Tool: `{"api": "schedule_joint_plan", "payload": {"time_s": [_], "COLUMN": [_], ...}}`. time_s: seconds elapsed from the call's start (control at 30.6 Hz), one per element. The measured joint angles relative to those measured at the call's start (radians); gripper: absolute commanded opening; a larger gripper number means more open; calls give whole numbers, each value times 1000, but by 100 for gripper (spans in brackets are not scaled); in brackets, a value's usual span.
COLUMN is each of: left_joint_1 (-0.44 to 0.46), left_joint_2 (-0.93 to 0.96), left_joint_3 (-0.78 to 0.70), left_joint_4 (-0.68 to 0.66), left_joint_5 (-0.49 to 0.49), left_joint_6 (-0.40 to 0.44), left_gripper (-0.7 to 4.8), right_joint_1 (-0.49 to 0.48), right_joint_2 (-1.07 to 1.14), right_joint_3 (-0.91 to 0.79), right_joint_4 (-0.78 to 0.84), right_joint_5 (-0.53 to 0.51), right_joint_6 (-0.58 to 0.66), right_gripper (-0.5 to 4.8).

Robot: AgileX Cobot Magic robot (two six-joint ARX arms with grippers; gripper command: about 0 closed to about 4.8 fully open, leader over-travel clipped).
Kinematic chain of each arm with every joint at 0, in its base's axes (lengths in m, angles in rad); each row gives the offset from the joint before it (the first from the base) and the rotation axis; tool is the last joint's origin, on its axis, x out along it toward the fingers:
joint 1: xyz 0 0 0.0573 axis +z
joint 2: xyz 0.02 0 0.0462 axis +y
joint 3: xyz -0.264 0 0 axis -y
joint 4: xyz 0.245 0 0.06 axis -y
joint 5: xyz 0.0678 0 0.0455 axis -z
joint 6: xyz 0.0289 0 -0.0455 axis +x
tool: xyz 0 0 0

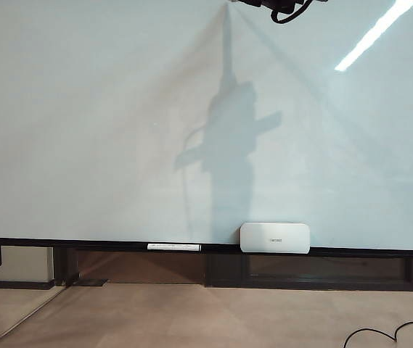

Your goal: Reach to the right to find the marker pen, pick it up, and write the number 13 on the whiteboard.

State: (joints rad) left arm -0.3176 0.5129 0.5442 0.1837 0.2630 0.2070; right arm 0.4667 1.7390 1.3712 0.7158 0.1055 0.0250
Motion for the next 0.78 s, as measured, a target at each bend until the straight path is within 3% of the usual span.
{"api": "schedule_joint_plan", "payload": {"time_s": [0.78], "left_joint_1": [0], "left_joint_2": [0], "left_joint_3": [0], "left_joint_4": [77], "left_joint_5": [24], "left_joint_6": [-1], "left_gripper": [-6], "right_joint_1": [0], "right_joint_2": [14], "right_joint_3": [13], "right_joint_4": [-26], "right_joint_5": [4], "right_joint_6": [-22], "right_gripper": [-6]}}
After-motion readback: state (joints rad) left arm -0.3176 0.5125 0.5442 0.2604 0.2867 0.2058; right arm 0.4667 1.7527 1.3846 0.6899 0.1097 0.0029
